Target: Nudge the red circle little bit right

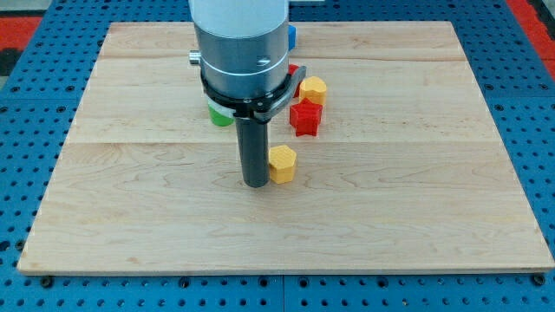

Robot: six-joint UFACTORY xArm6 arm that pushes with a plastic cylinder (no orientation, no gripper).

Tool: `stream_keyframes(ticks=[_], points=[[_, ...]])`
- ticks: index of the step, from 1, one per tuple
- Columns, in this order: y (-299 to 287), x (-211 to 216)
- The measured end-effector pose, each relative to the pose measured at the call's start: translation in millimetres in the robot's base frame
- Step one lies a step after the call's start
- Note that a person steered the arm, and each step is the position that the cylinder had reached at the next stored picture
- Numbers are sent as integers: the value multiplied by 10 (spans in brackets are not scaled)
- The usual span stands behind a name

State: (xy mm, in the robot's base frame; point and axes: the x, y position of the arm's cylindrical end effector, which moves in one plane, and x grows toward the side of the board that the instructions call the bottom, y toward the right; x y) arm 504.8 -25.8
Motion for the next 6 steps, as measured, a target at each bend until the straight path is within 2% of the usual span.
stream_keyframes(ticks=[2, 3, 4, 5, 6], points=[[189, -49], [290, -224], [65, -399], [-239, -873], [-89, -1100]])
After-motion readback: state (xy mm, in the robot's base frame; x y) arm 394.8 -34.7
